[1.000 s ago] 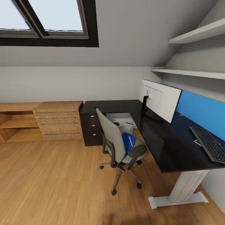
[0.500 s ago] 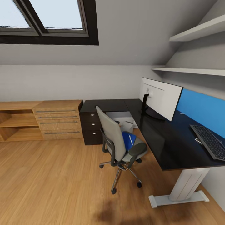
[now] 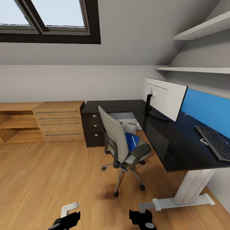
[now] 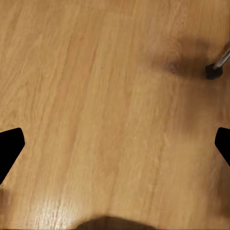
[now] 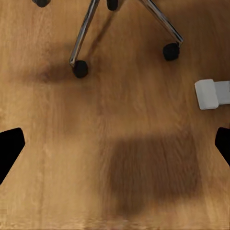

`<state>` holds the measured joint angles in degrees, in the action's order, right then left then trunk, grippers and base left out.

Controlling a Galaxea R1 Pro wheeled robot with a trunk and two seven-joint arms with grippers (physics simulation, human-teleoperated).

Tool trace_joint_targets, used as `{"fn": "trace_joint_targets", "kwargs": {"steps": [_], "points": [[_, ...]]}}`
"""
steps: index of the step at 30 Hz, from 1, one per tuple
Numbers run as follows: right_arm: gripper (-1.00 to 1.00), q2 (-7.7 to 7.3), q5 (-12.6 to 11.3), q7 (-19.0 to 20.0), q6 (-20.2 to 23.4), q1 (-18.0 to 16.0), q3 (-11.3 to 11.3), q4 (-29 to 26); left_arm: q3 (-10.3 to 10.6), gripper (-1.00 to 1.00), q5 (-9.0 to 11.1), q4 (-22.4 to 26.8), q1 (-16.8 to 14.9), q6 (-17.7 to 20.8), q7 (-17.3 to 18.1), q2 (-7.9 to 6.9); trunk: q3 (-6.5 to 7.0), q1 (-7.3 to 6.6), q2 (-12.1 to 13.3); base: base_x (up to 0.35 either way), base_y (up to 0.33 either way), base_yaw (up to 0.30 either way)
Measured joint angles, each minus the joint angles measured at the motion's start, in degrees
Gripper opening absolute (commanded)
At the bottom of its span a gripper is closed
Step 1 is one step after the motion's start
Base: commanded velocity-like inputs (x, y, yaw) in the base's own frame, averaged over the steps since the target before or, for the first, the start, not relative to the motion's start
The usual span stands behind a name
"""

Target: In the bedroom, organize the workspace by keeping the computer under the desk, ensuring the monitor is on the desk, placing the keyboard on the desk next to the monitor, placing the mouse on the desk next to the keyboard, moving the folder from the swivel chair onto the desk next to the mouse, stacking the notebook on top of the folder with the pen on top of the notebook, and positioning the swivel chair next to the desk.

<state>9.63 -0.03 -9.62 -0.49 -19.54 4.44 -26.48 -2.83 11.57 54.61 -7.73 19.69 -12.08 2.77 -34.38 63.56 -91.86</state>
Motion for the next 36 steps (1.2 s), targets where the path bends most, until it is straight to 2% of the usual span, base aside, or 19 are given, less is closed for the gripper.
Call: {"fn": "trace_joint_targets", "kwargs": {"steps": [2,4,8,11,19,21,22,26,36], "points": [[1.00,0.31,0.23,0.23,-1.25,-0.22,0.03,1.18,-0.18,1.00,0.02,-1.44,-0.04,-3.79,-0.65,-0.16,-0.36,0.44,-0.80,0.000,0.000,0.000],[1.00,0.37,0.38,0.34,-5.04,-0.31,-0.08,2.25,-0.27,1.00,0.06,-2.67,-0.06,-7.97,-0.94,-0.25,-0.72,0.88,-1.61,0.000,0.000,0.000],[1.00,0.35,0.48,0.39,-9.64,-0.31,-0.26,3.25,-0.21,1.00,0.09,-4.25,-0.07,-10.65,-1.10,-0.07,-1.44,1.76,-3.21,0.000,0.000,0.000],[1.00,0.34,0.54,0.37,-11.50,-0.29,-0.29,3.96,-0.16,1.00,0.06,-4.99,-0.07,-11.47,-1.12,0.03,-1.98,2.42,-4.41,0.000,0.000,0.000],[1.00,0.16,0.80,0.43,-13.63,-0.28,-0.28,7.76,-0.18,1.00,0.02,-7.27,-0.07,-12.47,-1.33,-0.02,-3.41,4.17,-7.62,0.000,0.000,0.000],[1.00,0.16,0.82,0.36,-14.00,-0.28,-0.30,7.95,-0.18,1.00,-0.01,-7.99,-0.08,-13.57,-1.38,-0.01,-3.77,4.61,-8.42,0.000,0.000,0.000],[1.00,0.15,0.82,0.28,-14.22,-0.28,-0.35,8.02,-0.18,1.00,0.04,-8.48,-0.08,-16.35,-1.29,0.00,-3.95,4.83,-8.83,0.000,0.000,0.000],[1.00,0.15,0.82,0.20,-14.32,-0.27,-0.37,8.04,-0.19,1.00,0.00,-8.66,-0.07,-18.74,-1.20,0.01,-4.67,5.71,-10.43,0.000,0.000,0.000],[1.00,0.12,0.82,0.12,-14.46,-0.27,-0.42,8.10,-0.18,1.00,-0.12,-9.78,-0.07,-20.41,-1.14,0.01,-6.37,7.91,-14.44,0.000,0.000,0.000]]}}
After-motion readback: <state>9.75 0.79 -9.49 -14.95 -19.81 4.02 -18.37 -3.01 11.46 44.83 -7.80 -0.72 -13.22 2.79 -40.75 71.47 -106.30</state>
